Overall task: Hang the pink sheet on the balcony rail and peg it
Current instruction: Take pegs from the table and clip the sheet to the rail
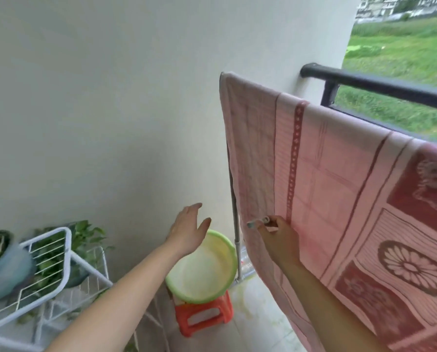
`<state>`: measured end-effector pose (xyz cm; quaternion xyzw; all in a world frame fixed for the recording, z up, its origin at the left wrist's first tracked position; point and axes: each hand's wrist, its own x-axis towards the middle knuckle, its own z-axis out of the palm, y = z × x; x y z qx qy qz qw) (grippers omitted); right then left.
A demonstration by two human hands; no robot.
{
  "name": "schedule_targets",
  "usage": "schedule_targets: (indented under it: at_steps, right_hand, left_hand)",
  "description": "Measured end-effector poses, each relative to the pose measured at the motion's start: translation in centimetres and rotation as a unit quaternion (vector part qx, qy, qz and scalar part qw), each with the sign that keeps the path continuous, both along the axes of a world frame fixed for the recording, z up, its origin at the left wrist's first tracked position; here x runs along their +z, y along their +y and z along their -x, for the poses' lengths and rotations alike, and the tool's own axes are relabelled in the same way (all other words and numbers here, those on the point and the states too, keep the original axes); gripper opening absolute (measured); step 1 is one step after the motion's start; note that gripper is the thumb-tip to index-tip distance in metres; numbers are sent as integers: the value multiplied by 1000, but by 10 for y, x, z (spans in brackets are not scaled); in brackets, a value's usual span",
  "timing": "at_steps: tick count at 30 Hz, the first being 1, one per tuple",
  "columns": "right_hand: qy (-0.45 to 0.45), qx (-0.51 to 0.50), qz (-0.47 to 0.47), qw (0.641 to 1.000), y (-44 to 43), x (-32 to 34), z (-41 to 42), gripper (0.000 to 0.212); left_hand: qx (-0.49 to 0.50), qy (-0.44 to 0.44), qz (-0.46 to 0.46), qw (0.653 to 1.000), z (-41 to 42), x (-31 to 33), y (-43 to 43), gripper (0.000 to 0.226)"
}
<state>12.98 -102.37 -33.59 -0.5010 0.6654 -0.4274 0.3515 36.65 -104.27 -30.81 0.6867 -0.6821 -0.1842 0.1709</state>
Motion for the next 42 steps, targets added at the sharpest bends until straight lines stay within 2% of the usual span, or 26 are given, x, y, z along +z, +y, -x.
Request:
schedule_targets:
  at_steps: [3, 6, 8, 11, 14, 18, 21, 26, 29, 32, 36, 38, 41, 42]
  right_hand:
    - [10, 5, -15, 1000, -29, -5, -7, 14]
    - [13, 10, -24, 1000, -51, -10, -13, 12]
    - [22, 2, -34, 999, -61, -13, -14, 12]
    - [48, -13, -45, 998, -73, -12, -15, 15]
    - [68, -57, -51, 995, -83, -10, -21, 20]
    - [84, -117, -50, 988, -93, -6, -39, 15]
    - [99, -133, -51, 985, -103, -2, -53, 15]
    - [118, -152, -81, 978, -115, -11, -62, 20]
    - [143, -146, -108, 973, -123, -16, -57, 22]
    - [152, -150, -115, 970, -124, -21, -54, 22]
    - [158, -155, -119, 968, -118, -22, -51, 17]
    - [158, -159, -120, 967, -113, -22, -49, 17]
    - [147, -172, -122, 966, -107, -20, -44, 19]
    - [142, -175, -122, 967, -105, -20, -43, 20]
  left_hand:
    - [-5, 63, -3, 998, 15, -4, -50, 52]
    - [-22, 123, -5, 992, 34, -7, -104, 56]
    - [-34, 191, -24, 981, 46, -6, -137, 59]
    - [-67, 275, -33, 959, 61, -9, -174, 52]
    - [-108, 289, -44, 950, 61, -17, -196, 48]
    - [-113, 297, -7, 948, 47, -28, -218, 25]
    - [-139, 290, 26, 946, 37, -36, -226, 29]
    - [-254, 255, -73, 930, 36, -45, -234, 60]
    - [-275, 211, -74, 935, 42, -45, -237, 74]
    - [-263, 177, -26, 948, 46, -52, -235, 73]
    - [-247, 220, -44, 943, 58, -46, -227, 71]
    - [-222, 266, -74, 935, 63, -41, -227, 64]
    - [-222, 280, -47, 933, 65, -36, -229, 20]
    - [-225, 278, -40, 933, 66, -36, -227, 14]
